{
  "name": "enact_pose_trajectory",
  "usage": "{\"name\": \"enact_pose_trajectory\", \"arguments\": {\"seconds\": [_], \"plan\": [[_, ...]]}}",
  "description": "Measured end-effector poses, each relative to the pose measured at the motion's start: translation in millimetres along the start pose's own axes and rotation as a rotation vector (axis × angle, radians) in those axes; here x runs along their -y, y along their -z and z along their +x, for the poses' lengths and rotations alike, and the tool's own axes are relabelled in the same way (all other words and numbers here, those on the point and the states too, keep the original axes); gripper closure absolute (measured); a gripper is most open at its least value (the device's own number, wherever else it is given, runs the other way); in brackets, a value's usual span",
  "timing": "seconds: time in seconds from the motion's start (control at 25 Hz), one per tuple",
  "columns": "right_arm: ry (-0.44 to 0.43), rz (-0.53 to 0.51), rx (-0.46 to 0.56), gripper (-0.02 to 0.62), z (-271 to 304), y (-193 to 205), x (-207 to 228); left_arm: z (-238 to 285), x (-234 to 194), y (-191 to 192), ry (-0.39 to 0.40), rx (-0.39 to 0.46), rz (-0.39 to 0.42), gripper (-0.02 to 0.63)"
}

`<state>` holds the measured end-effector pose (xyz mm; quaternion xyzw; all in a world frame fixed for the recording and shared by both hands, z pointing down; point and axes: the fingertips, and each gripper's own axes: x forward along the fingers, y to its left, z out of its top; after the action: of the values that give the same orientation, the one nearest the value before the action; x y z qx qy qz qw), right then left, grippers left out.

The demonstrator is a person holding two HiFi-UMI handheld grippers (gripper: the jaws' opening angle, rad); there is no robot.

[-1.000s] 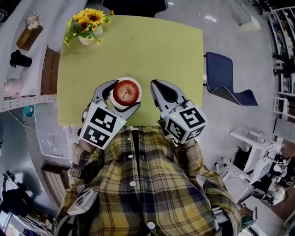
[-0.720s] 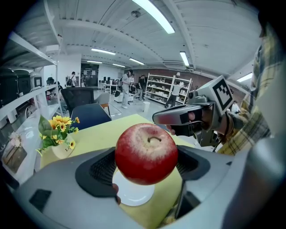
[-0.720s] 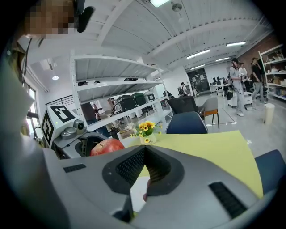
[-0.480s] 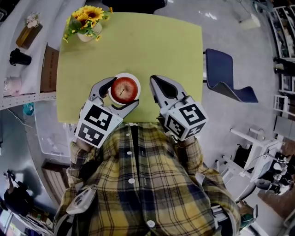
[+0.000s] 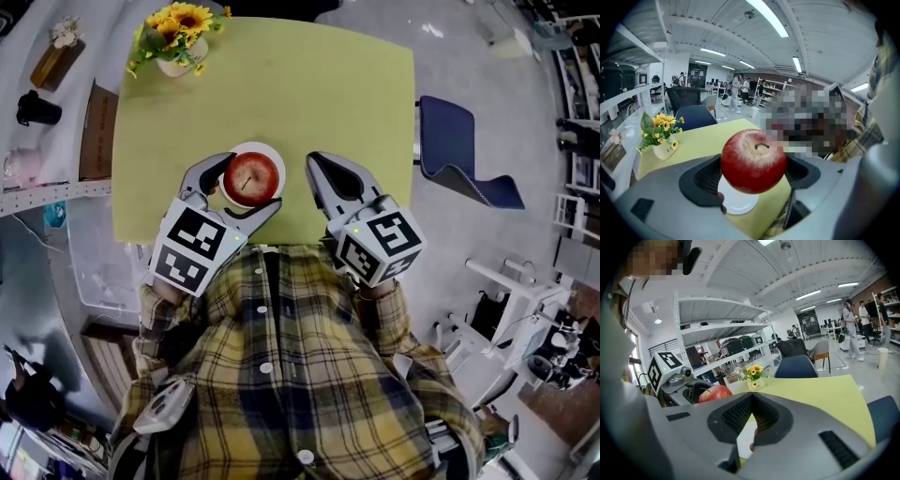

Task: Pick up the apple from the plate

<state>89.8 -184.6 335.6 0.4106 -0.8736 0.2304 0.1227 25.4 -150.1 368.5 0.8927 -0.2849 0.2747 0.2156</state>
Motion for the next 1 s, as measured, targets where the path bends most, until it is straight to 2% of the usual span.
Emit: {"name": "enact_pose_trajectory", "arguments": {"seconds": [0.36,1.0], "plan": [[-0.019,-0.015,-0.02,0.598,3.8,1.1,-1.3,1.8,-3.3,0.2,-0.003,-0.004,-0.017,0.19],[-0.023,-0.031,-0.023,0.598,1.7,-0.3,1.4,3.2,-8.1,0.4,0.047,-0.058,0.092,0.19]]}}
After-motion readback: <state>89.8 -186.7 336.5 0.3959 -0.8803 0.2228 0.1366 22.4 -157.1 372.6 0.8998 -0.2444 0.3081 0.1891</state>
